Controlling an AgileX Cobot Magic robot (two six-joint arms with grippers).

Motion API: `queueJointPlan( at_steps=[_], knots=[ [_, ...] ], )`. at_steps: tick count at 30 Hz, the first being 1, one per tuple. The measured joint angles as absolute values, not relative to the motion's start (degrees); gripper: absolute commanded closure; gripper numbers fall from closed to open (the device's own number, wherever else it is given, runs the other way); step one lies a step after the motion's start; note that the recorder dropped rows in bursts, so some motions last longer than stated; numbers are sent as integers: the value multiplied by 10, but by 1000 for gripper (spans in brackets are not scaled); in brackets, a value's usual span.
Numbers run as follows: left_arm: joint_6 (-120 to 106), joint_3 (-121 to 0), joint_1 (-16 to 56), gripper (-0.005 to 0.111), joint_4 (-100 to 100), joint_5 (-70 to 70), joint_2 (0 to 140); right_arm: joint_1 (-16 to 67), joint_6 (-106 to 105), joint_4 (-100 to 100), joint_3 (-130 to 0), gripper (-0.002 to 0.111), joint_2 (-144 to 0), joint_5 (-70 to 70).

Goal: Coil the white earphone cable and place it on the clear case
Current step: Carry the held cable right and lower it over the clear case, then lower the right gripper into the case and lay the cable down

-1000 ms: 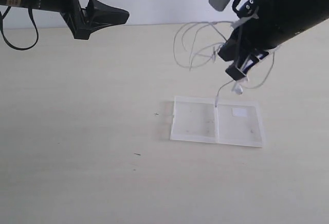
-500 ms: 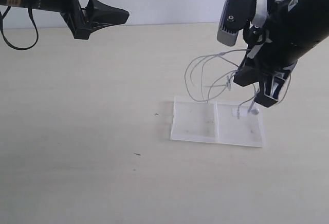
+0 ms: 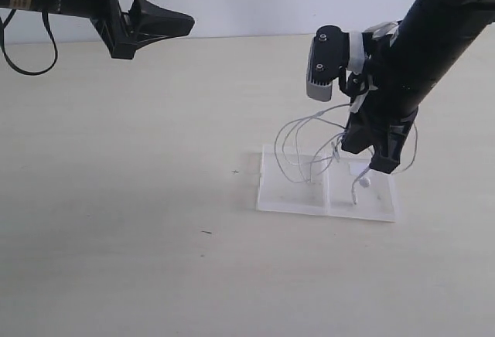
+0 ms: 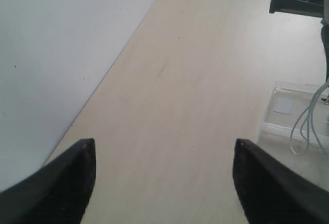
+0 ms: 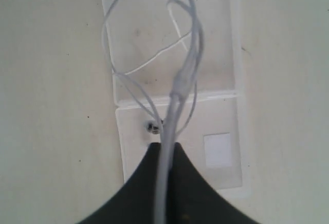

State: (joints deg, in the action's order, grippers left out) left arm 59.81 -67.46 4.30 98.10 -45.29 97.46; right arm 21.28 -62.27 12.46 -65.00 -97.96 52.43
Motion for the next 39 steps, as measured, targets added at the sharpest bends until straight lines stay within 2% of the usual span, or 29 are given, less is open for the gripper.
queueJointPlan(
  at_steps=[27, 39],
  knots=[
    [598, -675, 43, 35, 981, -453, 975, 213, -645, 103, -665, 108, -1060, 486],
    [598, -675, 43, 35, 981, -453, 975, 213, -675, 152, -666, 108, -1096, 446]
  ],
)
